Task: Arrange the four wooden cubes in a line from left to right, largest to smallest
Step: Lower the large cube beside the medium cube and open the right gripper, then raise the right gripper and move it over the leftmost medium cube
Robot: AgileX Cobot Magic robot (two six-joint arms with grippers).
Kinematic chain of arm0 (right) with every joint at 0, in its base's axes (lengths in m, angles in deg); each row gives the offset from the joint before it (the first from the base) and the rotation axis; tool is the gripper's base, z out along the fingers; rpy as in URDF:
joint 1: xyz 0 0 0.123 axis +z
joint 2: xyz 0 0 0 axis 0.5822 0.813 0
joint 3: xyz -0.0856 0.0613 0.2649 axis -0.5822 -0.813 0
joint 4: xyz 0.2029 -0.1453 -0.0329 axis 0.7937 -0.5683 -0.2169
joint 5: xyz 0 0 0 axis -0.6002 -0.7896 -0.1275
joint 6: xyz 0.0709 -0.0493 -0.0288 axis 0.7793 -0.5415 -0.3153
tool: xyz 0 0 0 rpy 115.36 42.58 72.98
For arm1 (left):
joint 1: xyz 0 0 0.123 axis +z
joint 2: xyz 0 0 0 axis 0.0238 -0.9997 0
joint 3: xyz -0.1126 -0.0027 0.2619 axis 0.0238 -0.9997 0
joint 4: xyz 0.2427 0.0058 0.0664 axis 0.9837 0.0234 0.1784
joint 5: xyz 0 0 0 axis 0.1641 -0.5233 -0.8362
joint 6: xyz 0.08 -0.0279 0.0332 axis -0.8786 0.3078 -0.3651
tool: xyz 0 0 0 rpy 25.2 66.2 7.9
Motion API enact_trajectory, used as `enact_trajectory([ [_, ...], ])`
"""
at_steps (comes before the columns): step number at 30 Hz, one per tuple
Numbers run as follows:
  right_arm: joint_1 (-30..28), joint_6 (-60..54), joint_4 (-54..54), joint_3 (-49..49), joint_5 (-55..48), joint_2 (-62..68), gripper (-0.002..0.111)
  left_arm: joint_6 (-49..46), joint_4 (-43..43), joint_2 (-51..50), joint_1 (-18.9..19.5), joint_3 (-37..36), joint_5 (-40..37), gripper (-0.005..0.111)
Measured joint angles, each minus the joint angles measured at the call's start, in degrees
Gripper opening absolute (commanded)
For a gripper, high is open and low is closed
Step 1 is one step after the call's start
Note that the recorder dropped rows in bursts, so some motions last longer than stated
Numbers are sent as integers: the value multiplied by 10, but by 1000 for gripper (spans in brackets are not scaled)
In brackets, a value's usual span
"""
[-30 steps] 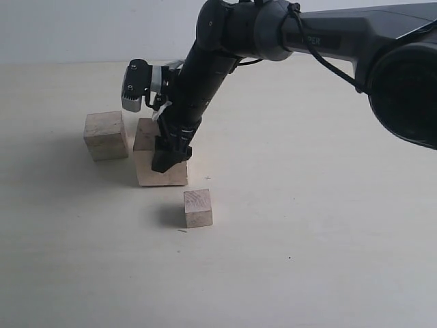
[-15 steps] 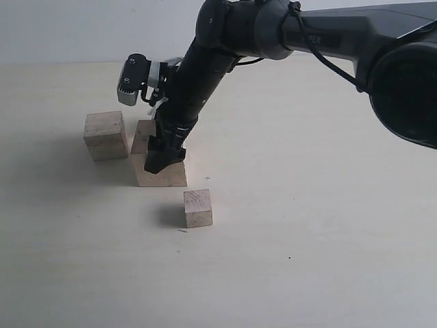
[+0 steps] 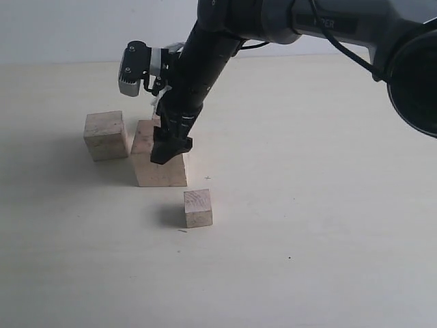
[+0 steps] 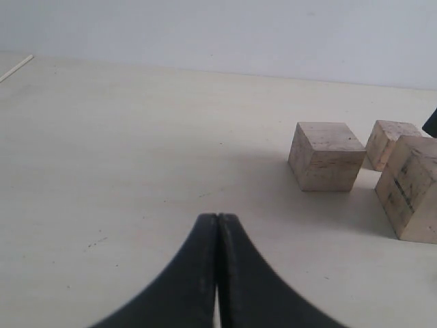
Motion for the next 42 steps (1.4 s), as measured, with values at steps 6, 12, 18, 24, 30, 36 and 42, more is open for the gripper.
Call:
enact_trajectory([
  [6, 0, 0, -46, 0, -9, 0, 94, 0, 0, 0, 0, 0, 0, 0],
  [12, 0, 0, -49, 0, -8, 0, 94, 0, 0, 0, 0, 0, 0, 0],
  [18, 0, 0, -65, 0, -8, 0, 94, 0, 0, 0, 0, 0, 0, 0],
  [24, 0, 0, -59, 0, -8, 0, 94, 0, 0, 0, 0, 0, 0, 0],
  [30, 0, 0, -19, 0, -10, -15, 94, 0, 0, 0, 0, 0, 0, 0],
  [36, 0, -6, 54, 0, 14, -63, 94, 0, 0, 0, 0, 0, 0, 0],
  [42, 0, -57, 155, 1, 99, -66, 94, 0, 0, 0, 0, 0, 0, 0],
])
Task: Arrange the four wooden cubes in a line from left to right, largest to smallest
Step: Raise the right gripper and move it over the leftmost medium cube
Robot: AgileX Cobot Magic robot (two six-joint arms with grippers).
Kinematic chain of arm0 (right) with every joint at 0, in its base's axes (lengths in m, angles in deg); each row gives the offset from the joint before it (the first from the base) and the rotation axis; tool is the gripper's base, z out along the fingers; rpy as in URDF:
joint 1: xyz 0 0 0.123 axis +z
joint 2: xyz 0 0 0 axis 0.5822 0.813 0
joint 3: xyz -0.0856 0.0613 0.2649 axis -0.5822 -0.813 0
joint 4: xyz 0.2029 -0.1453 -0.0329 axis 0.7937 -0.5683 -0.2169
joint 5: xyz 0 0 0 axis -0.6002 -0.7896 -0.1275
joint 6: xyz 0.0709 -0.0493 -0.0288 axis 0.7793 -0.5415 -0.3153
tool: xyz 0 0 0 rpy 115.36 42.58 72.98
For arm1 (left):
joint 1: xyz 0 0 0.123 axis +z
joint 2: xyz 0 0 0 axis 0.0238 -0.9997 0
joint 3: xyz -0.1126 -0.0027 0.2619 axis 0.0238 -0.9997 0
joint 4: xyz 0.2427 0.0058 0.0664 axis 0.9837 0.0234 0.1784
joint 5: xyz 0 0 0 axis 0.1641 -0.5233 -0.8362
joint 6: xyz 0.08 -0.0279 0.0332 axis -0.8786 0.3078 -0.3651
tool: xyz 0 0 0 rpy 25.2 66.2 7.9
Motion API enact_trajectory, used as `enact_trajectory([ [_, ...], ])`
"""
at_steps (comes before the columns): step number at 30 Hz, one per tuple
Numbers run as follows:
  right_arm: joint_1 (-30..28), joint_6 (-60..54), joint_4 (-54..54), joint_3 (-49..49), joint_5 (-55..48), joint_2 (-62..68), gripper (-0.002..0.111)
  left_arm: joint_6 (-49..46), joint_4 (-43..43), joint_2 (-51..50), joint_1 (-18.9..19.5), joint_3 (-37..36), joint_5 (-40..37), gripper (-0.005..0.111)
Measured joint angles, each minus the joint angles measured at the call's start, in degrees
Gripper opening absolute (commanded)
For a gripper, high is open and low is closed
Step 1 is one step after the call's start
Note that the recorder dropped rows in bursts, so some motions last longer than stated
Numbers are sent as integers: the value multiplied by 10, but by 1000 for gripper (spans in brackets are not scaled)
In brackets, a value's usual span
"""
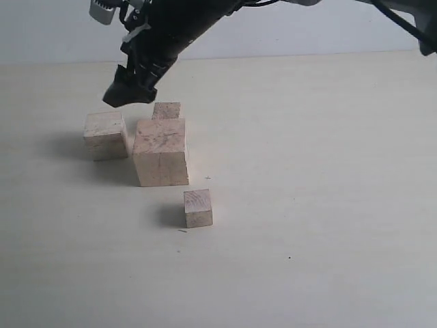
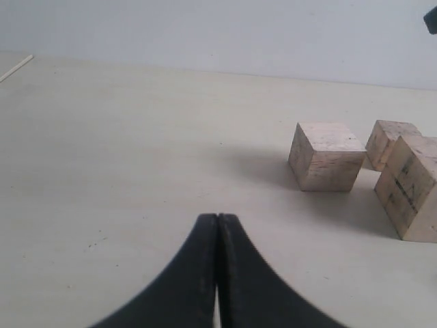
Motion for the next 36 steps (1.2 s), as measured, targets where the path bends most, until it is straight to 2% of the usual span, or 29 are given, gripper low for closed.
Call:
enact_trajectory([
  [4, 3, -4, 72, 0, 78, 20, 94, 0, 0, 0, 0, 0, 0, 0],
  [8, 29, 33, 77, 0, 150, 45, 89, 0, 0, 0, 0, 0, 0, 0],
  [14, 86, 151, -20, 8, 192, 49, 85, 0, 0, 0, 0, 0, 0, 0],
  [20, 97, 319, -135, 49, 208, 49, 85, 0, 0, 0, 0, 0, 0, 0],
  [25, 97, 534, -249, 90, 201, 63, 85, 0, 0, 0, 0, 0, 0, 0],
  [29, 97, 693, -300, 138, 140, 96, 82, 0, 0, 0, 0, 0, 0, 0],
  [32, 97, 770, -311, 175, 83, 123, 79, 0, 0, 0, 0, 0, 0, 0],
  [36, 108, 800, -315, 208, 40, 137, 78, 0, 0, 0, 0, 0, 0, 0],
])
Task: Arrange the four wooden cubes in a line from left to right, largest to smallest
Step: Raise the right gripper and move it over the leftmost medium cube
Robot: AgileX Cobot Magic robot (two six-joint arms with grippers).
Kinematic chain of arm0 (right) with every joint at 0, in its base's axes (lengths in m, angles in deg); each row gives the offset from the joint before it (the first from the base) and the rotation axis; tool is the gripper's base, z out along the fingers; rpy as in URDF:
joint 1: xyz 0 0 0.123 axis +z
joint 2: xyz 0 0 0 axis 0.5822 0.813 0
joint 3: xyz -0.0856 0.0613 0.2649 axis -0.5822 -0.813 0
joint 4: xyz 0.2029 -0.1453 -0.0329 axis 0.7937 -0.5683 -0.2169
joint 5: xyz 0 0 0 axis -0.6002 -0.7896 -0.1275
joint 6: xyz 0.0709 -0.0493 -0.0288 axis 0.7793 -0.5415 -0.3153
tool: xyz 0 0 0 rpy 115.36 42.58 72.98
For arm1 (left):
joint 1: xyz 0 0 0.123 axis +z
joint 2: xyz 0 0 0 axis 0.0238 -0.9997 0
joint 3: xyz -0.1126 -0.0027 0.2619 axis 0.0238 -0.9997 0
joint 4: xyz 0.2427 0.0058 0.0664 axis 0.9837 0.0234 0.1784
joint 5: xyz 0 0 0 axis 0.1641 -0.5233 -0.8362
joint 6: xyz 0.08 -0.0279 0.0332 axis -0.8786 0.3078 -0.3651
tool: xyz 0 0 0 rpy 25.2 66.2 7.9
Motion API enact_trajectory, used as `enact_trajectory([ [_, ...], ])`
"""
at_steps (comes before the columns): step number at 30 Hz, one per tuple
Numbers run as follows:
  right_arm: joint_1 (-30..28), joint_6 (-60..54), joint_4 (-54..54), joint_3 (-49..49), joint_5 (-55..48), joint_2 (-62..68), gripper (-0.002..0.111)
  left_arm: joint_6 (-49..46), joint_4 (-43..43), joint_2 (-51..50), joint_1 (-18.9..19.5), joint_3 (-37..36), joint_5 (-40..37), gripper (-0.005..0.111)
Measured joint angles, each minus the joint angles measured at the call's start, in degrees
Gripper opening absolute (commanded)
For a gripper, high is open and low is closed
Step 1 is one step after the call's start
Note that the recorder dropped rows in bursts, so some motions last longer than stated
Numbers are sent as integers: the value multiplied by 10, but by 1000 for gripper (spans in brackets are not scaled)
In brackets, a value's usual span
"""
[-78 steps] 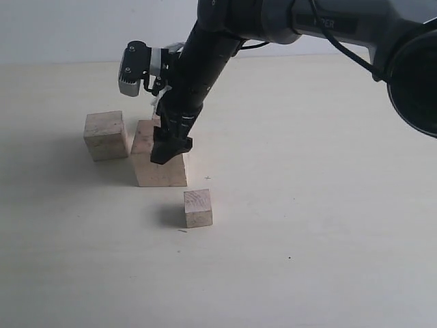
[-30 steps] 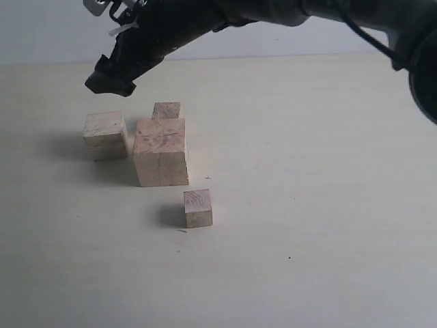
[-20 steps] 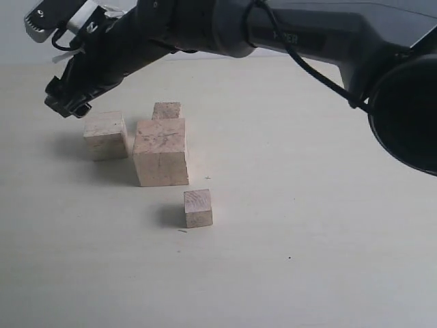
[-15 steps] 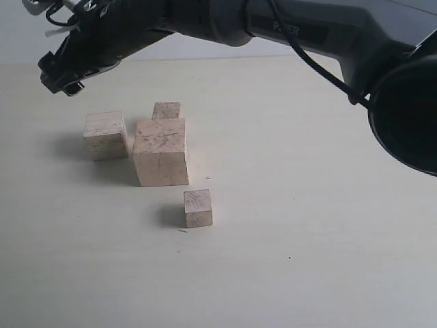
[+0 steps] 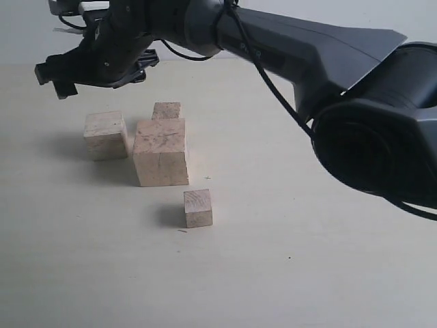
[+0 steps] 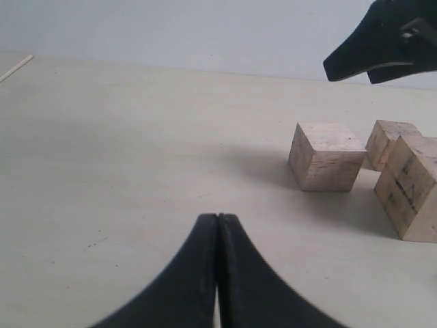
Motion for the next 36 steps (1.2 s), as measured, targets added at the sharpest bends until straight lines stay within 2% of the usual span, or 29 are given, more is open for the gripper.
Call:
enact_trajectory([
  [4, 14, 35, -7, 29, -18, 0, 78, 0, 0, 0, 0, 0, 0, 0],
  [9, 17, 132, -45, 39, -65, 0, 78, 0, 0, 0, 0, 0, 0, 0],
  [13, 17, 150, -59, 39, -84, 0, 78, 0, 0, 0, 0, 0, 0, 0],
  [18, 17, 42, -59, 39, -113, 0, 78, 0, 0, 0, 0, 0, 0, 0],
  [25, 7, -17, -46, 38, -174, -21, 78, 0, 0, 0, 0, 0, 0, 0],
  [36, -77, -379, 75, 38, -176, -51, 76, 0, 0, 0, 0, 0, 0, 0],
])
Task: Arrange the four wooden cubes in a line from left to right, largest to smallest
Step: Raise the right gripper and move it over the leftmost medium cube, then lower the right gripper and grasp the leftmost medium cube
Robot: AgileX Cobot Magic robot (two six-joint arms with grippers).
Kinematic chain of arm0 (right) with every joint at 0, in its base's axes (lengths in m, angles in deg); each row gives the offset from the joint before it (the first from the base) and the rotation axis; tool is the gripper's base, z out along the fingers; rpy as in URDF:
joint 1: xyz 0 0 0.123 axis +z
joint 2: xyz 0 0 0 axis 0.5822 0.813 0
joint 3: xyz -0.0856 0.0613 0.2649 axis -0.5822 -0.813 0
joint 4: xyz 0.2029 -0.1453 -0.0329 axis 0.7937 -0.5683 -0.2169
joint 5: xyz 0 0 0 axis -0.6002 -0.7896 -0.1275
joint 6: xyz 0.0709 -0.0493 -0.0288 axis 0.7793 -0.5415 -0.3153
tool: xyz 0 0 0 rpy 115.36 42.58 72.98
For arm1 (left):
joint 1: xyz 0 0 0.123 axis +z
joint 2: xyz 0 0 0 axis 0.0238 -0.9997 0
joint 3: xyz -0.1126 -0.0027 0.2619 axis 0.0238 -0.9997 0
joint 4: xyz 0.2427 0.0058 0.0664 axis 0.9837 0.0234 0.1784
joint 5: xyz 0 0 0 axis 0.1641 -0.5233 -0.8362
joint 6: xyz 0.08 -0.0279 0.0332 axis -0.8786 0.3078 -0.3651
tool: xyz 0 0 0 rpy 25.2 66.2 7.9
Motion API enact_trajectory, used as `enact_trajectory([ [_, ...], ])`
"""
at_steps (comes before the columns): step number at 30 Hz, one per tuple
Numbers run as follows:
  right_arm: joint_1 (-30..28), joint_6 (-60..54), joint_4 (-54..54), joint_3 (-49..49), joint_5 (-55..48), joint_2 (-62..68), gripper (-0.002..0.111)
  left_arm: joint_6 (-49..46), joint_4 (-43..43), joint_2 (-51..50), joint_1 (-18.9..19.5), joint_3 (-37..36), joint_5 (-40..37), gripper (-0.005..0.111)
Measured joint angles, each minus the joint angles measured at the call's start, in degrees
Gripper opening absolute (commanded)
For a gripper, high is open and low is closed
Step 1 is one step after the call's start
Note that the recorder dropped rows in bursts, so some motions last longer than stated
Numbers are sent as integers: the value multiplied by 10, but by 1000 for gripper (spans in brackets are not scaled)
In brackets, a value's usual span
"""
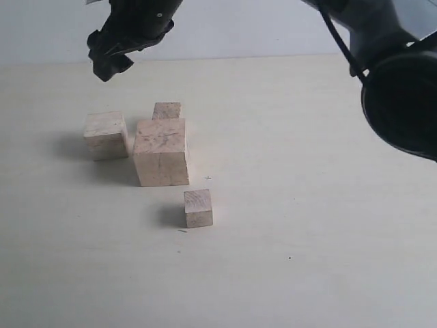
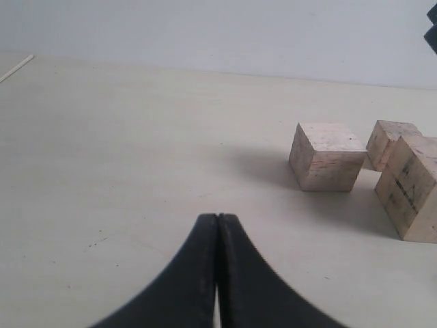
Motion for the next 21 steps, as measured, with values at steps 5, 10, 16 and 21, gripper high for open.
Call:
enact_trajectory([
  [5, -51, -144, 106, -1, 0, 5, 71, 0, 0, 0, 0, 0, 0, 0],
  [10, -87, -241, 190, -1, 1, 33, 71, 0, 0, 0, 0, 0, 0, 0],
  [16, -84, -400, 281, -1, 1, 86, 71, 0, 0, 0, 0, 0, 0, 0],
  [21, -72, -472, 339, -1, 41, 113, 71, 0, 0, 0, 0, 0, 0, 0],
])
